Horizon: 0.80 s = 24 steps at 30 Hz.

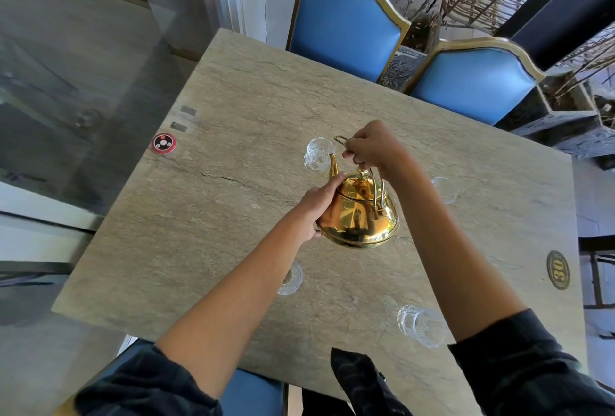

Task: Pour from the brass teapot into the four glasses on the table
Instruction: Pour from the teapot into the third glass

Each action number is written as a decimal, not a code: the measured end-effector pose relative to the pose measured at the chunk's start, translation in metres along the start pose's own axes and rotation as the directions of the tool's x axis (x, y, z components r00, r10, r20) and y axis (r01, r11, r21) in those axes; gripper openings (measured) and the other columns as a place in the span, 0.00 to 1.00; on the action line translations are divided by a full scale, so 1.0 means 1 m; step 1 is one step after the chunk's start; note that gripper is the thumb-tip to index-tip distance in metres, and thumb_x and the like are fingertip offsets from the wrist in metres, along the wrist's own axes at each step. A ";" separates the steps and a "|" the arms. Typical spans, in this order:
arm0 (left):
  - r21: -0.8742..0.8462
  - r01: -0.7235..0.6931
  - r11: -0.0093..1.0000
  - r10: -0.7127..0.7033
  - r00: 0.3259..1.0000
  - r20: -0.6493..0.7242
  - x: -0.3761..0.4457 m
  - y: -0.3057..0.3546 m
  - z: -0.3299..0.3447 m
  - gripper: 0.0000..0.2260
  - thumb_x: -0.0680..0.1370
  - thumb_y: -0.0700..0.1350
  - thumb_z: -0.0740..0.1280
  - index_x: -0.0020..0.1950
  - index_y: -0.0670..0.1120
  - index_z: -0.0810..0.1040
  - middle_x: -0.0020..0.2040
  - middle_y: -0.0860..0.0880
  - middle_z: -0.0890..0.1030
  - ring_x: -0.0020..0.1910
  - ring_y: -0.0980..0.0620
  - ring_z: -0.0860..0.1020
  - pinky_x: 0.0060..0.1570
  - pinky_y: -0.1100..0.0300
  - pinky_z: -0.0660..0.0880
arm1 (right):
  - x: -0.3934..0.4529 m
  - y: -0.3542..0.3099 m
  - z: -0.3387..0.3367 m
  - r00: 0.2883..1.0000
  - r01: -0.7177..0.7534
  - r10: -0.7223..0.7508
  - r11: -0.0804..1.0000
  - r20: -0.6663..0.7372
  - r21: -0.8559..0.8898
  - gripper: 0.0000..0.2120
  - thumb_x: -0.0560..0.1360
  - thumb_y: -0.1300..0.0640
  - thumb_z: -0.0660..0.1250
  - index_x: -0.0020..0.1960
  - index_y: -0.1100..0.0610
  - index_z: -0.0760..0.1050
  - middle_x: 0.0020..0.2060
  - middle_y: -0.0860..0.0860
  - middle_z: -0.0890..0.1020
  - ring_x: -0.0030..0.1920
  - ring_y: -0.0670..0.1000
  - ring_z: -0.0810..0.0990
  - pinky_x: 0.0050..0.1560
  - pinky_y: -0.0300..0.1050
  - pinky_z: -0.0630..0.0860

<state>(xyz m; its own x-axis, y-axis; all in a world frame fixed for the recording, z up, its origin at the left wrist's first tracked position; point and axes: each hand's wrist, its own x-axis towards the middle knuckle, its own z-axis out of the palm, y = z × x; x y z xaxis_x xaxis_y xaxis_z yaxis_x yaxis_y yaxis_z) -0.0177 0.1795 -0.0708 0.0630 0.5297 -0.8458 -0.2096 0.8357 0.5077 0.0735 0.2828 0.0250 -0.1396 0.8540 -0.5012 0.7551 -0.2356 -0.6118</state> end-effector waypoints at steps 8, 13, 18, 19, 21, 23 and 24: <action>0.007 0.002 1.000 -0.002 1.000 -0.006 -0.001 0.000 -0.001 0.36 0.74 0.73 0.66 0.70 0.47 0.75 0.52 0.45 0.82 0.47 0.46 0.79 0.41 0.52 0.73 | 0.002 0.001 0.002 1.000 -0.002 0.002 1.000 -0.008 -0.025 0.10 0.76 0.68 0.63 0.45 0.71 0.83 0.37 0.61 0.83 0.31 0.53 0.75 0.32 0.45 0.74; 0.006 0.002 1.000 -0.002 1.000 -0.008 0.003 -0.002 -0.003 0.38 0.73 0.74 0.66 0.72 0.47 0.75 0.57 0.44 0.82 0.46 0.47 0.79 0.38 0.53 0.73 | 0.005 0.003 0.005 1.000 -0.021 0.021 0.999 0.002 -0.025 0.10 0.76 0.67 0.63 0.44 0.70 0.83 0.37 0.61 0.84 0.32 0.53 0.76 0.35 0.47 0.75; 0.010 0.013 1.000 -0.013 1.000 -0.012 0.005 -0.003 -0.004 0.37 0.74 0.73 0.66 0.71 0.47 0.76 0.51 0.46 0.82 0.45 0.47 0.79 0.38 0.53 0.72 | 0.009 0.004 0.008 1.000 -0.028 0.028 0.999 0.006 -0.016 0.10 0.76 0.68 0.63 0.44 0.70 0.82 0.35 0.59 0.83 0.31 0.53 0.75 0.32 0.45 0.74; 0.015 0.012 1.000 -0.012 1.000 -0.011 0.005 -0.003 -0.005 0.37 0.74 0.73 0.66 0.71 0.47 0.76 0.52 0.46 0.82 0.45 0.47 0.79 0.38 0.53 0.72 | 0.009 0.005 0.008 1.000 -0.030 0.030 0.999 0.005 -0.016 0.10 0.76 0.68 0.63 0.44 0.70 0.83 0.35 0.59 0.83 0.30 0.52 0.75 0.32 0.44 0.74; 0.021 0.005 1.000 -0.005 1.000 -0.009 0.005 -0.004 -0.006 0.37 0.74 0.74 0.66 0.71 0.47 0.76 0.54 0.45 0.82 0.45 0.47 0.79 0.37 0.53 0.72 | 0.010 0.006 0.009 0.999 -0.033 0.033 0.999 0.005 -0.016 0.10 0.76 0.68 0.63 0.43 0.69 0.83 0.33 0.58 0.82 0.29 0.52 0.75 0.31 0.44 0.74; 0.026 -0.002 1.000 0.003 1.000 -0.007 0.009 -0.004 -0.008 0.37 0.74 0.73 0.66 0.71 0.47 0.76 0.54 0.45 0.83 0.45 0.47 0.80 0.37 0.54 0.73 | 0.012 0.008 0.011 1.000 -0.027 0.026 0.999 -0.013 -0.029 0.11 0.76 0.66 0.63 0.43 0.68 0.83 0.35 0.61 0.84 0.30 0.53 0.76 0.34 0.47 0.76; 0.030 -0.011 0.999 0.012 1.000 -0.007 0.010 -0.004 -0.009 0.36 0.74 0.73 0.66 0.70 0.47 0.76 0.53 0.45 0.83 0.45 0.48 0.80 0.37 0.55 0.73 | 0.012 0.011 0.013 0.999 -0.021 0.020 0.999 -0.027 -0.031 0.11 0.76 0.66 0.64 0.43 0.68 0.83 0.37 0.63 0.85 0.31 0.54 0.77 0.36 0.48 0.77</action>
<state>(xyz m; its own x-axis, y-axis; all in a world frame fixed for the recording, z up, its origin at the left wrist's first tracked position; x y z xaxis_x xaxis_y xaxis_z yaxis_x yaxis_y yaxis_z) -0.0254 0.1802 -0.0824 0.0541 0.5383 -0.8410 -0.1810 0.8336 0.5219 0.0718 0.2845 0.0046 -0.1074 0.8614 -0.4965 0.7773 -0.2386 -0.5821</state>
